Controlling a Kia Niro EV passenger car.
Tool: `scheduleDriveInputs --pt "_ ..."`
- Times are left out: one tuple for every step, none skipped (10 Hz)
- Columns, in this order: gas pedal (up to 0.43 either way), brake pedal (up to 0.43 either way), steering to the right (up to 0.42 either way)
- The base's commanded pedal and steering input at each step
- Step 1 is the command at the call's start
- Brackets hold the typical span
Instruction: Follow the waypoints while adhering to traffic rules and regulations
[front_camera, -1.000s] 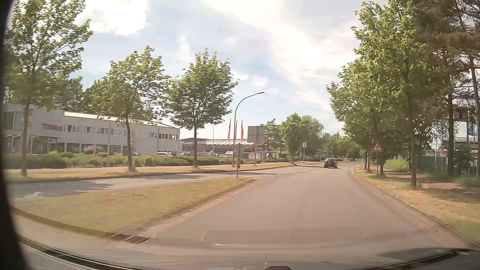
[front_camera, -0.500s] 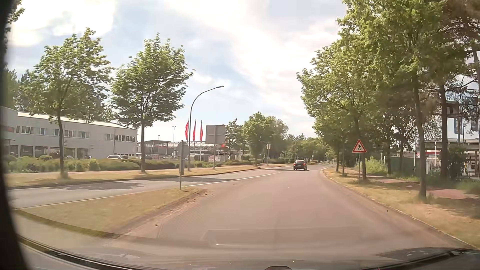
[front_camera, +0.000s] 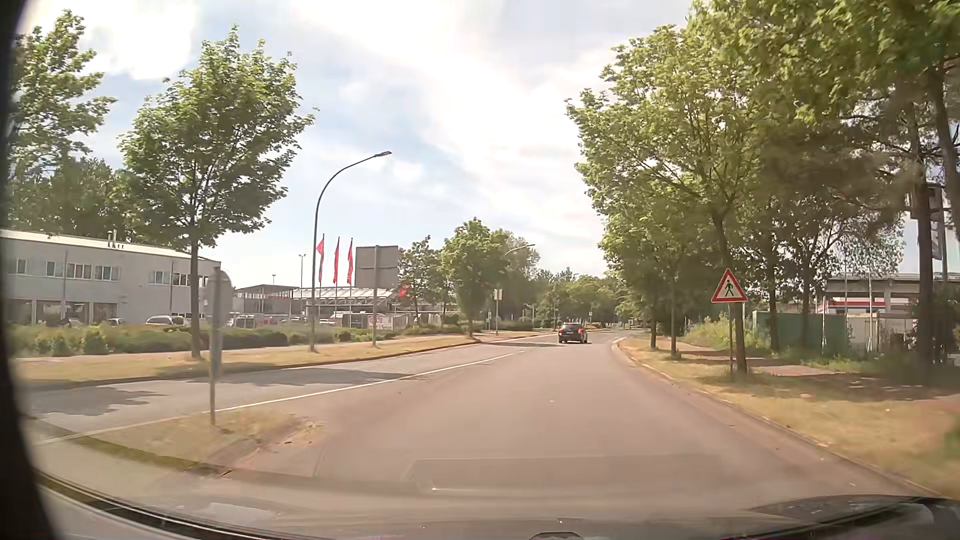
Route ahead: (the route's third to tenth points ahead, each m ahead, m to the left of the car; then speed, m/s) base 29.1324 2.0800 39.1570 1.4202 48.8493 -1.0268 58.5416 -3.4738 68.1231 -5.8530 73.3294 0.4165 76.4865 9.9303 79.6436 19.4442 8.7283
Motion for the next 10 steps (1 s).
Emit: scheduleDriveInputs --pt "0.268 0.000 0.041" --pt "0.260 0.000 0.038" --pt "0.260 0.000 0.035" --pt "0.248 0.000 0.034" --pt "0.248 0.000 0.033" --pt "0.248 0.000 0.028" --pt "0.248 0.000 0.027" --pt "0.248 0.000 0.028" --pt "0.248 0.000 0.028" --pt "0.248 0.000 0.028"
